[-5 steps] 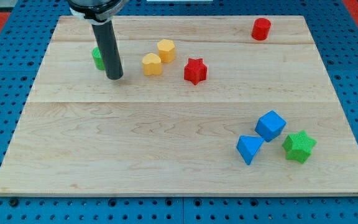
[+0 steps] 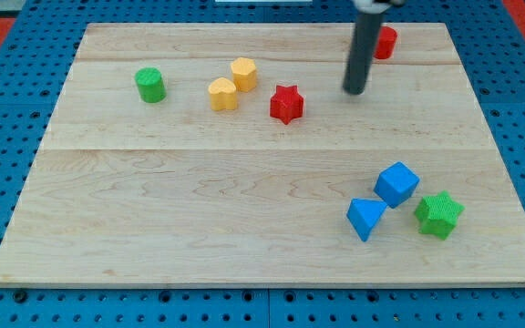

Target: Tap the green circle

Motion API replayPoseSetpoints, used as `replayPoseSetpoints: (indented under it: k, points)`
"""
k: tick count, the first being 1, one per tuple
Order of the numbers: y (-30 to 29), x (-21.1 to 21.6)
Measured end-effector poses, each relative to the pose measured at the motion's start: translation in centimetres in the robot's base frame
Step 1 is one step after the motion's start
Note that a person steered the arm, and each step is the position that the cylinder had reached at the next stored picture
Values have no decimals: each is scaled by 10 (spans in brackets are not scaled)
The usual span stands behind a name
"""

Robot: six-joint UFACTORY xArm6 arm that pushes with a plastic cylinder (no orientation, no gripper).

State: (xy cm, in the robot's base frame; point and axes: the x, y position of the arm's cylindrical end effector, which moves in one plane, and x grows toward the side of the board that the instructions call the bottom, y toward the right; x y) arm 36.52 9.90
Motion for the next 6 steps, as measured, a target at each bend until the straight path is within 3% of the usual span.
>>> replayPoseSetpoints:
  k: [1,2,3,4,6]
  points:
    - [-16,71]
    - [-54,78]
    - [-135,76]
    - [-146,70]
    - [-192,13]
